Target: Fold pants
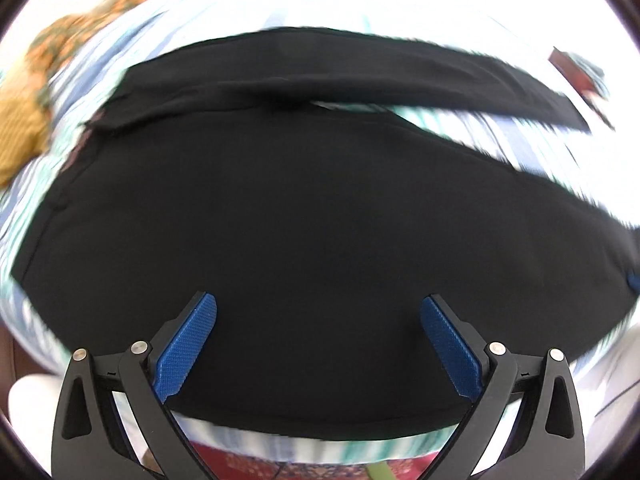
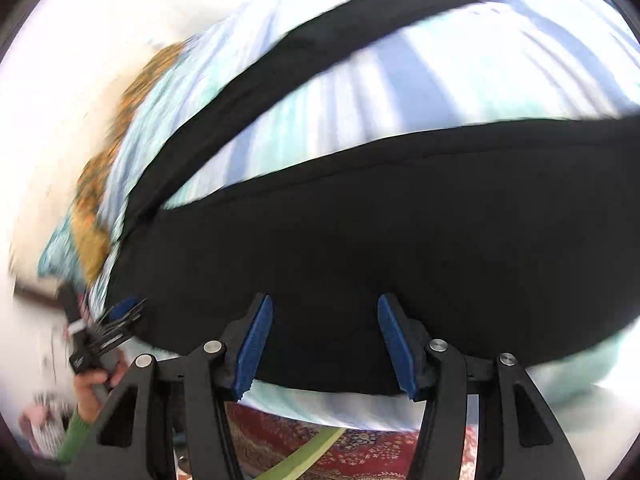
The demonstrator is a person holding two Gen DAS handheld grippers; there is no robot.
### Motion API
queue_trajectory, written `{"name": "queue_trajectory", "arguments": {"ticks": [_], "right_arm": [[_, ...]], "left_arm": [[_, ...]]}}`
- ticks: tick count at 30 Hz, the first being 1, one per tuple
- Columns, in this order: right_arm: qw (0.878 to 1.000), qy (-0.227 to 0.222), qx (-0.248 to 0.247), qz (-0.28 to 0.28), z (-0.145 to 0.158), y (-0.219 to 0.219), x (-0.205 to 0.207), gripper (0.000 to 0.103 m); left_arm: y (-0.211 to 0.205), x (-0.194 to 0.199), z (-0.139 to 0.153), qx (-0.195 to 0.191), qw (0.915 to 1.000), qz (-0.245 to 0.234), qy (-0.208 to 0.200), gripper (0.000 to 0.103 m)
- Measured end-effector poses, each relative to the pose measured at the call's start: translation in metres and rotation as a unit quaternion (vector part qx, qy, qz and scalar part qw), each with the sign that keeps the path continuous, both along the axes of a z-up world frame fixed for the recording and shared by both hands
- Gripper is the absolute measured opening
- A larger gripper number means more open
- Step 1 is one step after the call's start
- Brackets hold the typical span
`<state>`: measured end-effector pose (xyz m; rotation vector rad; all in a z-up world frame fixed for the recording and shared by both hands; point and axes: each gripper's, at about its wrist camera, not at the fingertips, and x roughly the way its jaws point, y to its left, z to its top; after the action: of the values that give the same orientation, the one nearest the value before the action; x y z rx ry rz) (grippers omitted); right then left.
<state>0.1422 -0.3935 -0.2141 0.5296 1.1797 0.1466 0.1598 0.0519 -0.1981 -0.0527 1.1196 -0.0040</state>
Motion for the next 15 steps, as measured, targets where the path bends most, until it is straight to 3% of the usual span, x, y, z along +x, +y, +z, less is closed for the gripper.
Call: {"name": "queue_trajectory", "arguments": {"ticks": [2, 4, 8, 13, 15], "right_arm": [[0.999, 0.003, -0.016, -0.050, 0.008, -0.026, -0.010, 0.058], [0.997, -0.004, -0.044, -0.066, 0.021, -0.031, -0.011, 0.065], [0.997, -0.037, -0.065, -0.027, 0.049, 0.007, 0.012, 0.066], [0.993, -0.080, -0.046, 0.078, 0.076, 0.101, 0.088, 0.070], [0.986, -0.100, -0.035, 0.131, 0.079, 0.146, 0.118, 0.070]], "left_arm": [[0.020, 0.005, 0.017, -0.012, 0.9992, 0.029, -0.024, 0.102], [0.042, 0.016, 0.034, -0.009, 0.9969, 0.055, -0.055, 0.102], [0.097, 0.060, 0.040, 0.017, 0.9902, 0.114, -0.078, 0.102], [0.146, 0.105, -0.008, 0.029, 0.9806, 0.188, -0.045, 0.102], [0.163, 0.104, -0.041, 0.009, 0.9810, 0.193, -0.017, 0.103]]}}
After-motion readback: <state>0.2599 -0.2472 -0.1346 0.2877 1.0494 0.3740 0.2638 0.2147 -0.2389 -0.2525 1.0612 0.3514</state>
